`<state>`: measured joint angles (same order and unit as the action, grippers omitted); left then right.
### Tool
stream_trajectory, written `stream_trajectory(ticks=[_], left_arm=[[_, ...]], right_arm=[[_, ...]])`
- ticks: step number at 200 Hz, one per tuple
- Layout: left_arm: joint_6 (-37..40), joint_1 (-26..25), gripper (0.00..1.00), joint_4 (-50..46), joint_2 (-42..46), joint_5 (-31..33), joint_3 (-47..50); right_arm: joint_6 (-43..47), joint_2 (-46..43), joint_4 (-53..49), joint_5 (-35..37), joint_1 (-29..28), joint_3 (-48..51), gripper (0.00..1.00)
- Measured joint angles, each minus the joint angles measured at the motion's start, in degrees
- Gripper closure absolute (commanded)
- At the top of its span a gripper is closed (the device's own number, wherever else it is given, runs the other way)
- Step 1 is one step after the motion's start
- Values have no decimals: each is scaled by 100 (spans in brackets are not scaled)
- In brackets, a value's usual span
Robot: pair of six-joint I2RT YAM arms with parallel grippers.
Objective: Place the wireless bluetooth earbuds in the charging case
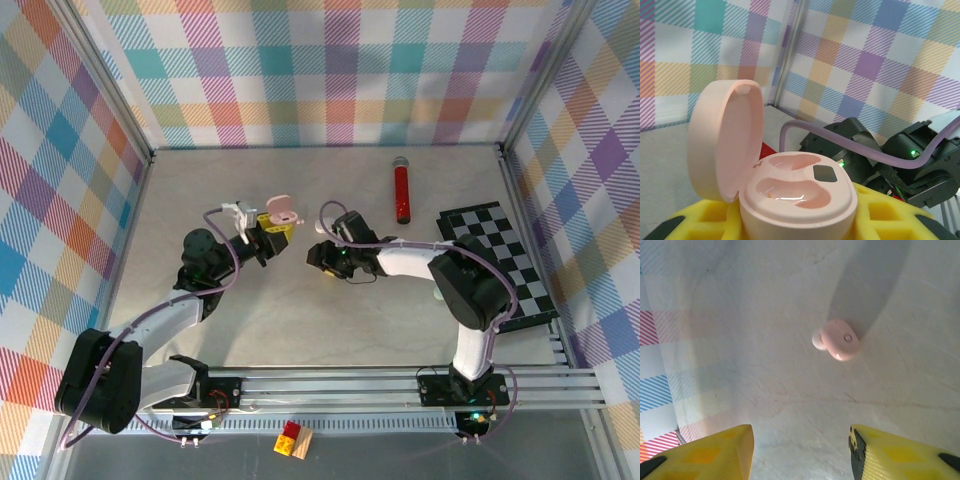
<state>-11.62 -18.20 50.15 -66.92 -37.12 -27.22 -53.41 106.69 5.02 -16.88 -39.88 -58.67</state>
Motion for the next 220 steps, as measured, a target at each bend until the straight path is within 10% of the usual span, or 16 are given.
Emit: stream_trajectory(ticks=[220], left_arm=[[0,15,67,-50,90,31,9]], right_arm=[[1113,1255,-1246,393,437,-1974,56]])
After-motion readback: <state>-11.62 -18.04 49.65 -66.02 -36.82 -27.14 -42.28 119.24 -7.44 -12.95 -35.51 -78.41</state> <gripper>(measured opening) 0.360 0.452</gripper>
